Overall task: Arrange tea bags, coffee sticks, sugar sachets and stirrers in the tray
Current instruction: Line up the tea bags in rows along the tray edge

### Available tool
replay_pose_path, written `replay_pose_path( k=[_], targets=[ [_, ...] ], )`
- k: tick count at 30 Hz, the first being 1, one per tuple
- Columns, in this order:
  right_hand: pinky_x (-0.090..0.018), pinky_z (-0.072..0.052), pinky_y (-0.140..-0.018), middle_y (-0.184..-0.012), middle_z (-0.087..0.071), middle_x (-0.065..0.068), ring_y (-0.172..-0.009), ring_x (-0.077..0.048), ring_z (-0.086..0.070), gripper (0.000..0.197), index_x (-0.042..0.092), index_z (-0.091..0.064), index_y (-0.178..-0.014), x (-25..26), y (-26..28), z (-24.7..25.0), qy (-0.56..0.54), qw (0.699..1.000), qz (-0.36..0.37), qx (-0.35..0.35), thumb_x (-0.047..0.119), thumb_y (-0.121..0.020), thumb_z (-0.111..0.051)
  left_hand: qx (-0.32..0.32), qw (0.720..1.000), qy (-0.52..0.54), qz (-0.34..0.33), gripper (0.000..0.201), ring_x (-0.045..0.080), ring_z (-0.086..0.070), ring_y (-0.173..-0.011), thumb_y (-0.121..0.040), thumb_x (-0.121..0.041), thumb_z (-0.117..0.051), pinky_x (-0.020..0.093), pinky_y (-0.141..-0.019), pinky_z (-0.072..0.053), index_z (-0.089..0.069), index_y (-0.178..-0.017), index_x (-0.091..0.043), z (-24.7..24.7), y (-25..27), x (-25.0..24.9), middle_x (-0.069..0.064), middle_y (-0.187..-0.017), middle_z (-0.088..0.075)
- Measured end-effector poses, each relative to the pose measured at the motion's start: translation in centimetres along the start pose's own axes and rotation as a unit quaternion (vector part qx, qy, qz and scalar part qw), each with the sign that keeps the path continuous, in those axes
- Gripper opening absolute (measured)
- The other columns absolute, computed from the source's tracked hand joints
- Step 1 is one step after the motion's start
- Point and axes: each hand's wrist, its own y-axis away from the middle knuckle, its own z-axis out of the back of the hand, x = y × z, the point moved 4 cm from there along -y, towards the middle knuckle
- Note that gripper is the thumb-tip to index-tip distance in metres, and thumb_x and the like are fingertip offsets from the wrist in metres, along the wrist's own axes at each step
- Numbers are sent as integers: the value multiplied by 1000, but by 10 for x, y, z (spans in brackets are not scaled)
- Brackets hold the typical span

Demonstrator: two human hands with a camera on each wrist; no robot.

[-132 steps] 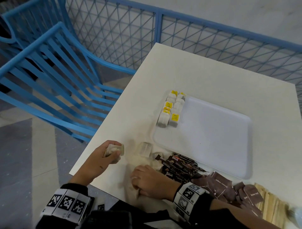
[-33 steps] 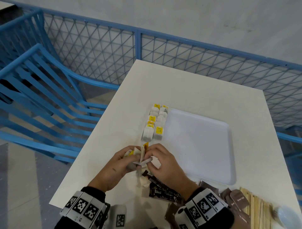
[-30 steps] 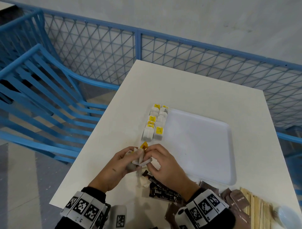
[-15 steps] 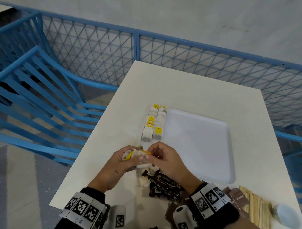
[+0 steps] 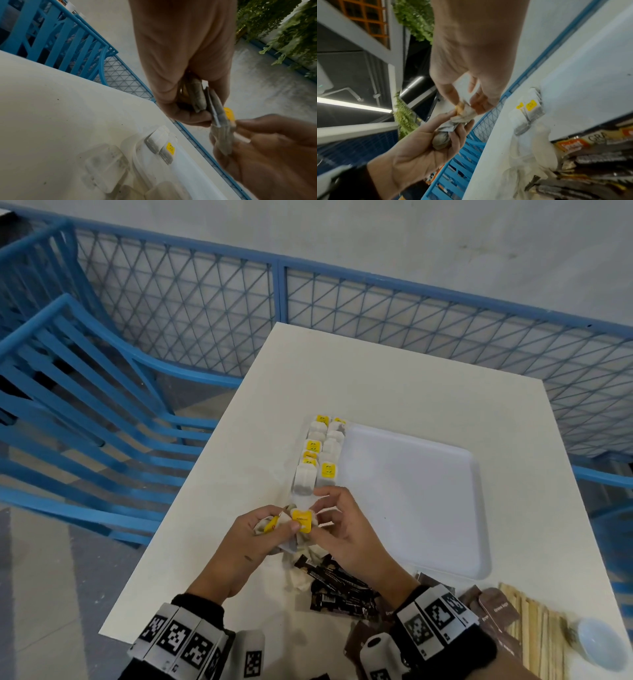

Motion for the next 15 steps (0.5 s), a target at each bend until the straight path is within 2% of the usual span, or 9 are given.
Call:
replay_pose_path(
  k=[2, 3, 6, 8, 10, 11, 13, 15],
  targets=[
    [-36, -53, -82, -98, -55, 1, -87, -13, -59, 44, 25, -50, -115, -7, 0, 1, -40, 997, -67, 15, 20, -73, -64, 0, 1000, -4, -3, 6, 12, -63, -68, -84, -5, -63, 20, -62, -54, -68, -86, -4, 0, 0, 0, 3, -75, -68],
    [-38, -53, -84, -98, -57, -2, -88, -16, -59, 40, 22, -54, -113, -11, -2, 2, -27, 996, -85, 13, 23, -74, -66, 2, 1000, -7, -4, 5, 10, -63, -65, -84, -4, -62, 19, -60, -53, -67, -85, -5, 0, 0, 0, 1, -72, -68],
    [-42, -52, -82, -87, -64, -4, -80, -16, -60, 14, 9, -65, -94, -21, -6, 7, 52, 995, -84, -7, 18, -84, -68, -6, 1000, -8, 5, 4, 9, -63, -65, -83, -5, -65, 19, -60, -52, -68, -83, -7, 2, -2, 4, 1, -74, -68],
    [-34, -54, -75, -85, -64, -7, -77, -14, -60, 11, 3, -65, -92, -28, -9, 10, 35, 994, -97, -24, 12, -85, -66, -11, 1000, -8, 12, 5, 10, -63, -69, -82, -7, -66, 20, -62, -53, -68, -86, -4, 4, -4, 8, 3, -79, -68],
    [-22, -53, -68, -88, -63, -10, -75, -12, -59, 14, -2, -64, -97, -34, -14, 15, -4, 992, -120, -46, 7, -86, -64, -12, 1000, -16, 16, 8, 10, -63, -71, -83, -9, -65, 20, -63, -52, -67, -89, -3, 7, -6, 10, 4, -80, -67],
    [-19, -52, -66, -90, -63, -11, -75, -12, -60, 16, -4, -64, -99, -38, -18, 19, -19, 989, -133, -63, 6, -86, -63, -12, 1000, -16, 16, 8, 9, -63, -71, -85, -9, -64, 19, -62, -52, -67, -89, -3, 8, -6, 11, 2, -79, -67],
    [-16, -52, -63, -93, -64, -12, -75, -12, -60, 14, -1, -64, -99, -45, -29, 27, -31, 981, -161, -104, 6, -86, -63, -11, 1000, -10, 15, 8, 9, -64, -73, -86, -9, -62, 20, -65, -53, -67, -88, -3, 11, -8, 11, 0, -79, -68],
    [-14, -50, -59, -88, -64, -10, -72, -12, -59, 8, 8, -62, -93, -51, -39, 37, -33, 971, -184, -148, 6, -86, -63, -12, 1000, -3, 16, 7, 11, -65, -76, -86, -8, -62, 24, -70, -56, -67, -88, -4, 14, -10, 10, 0, -81, -68]
  ],
)
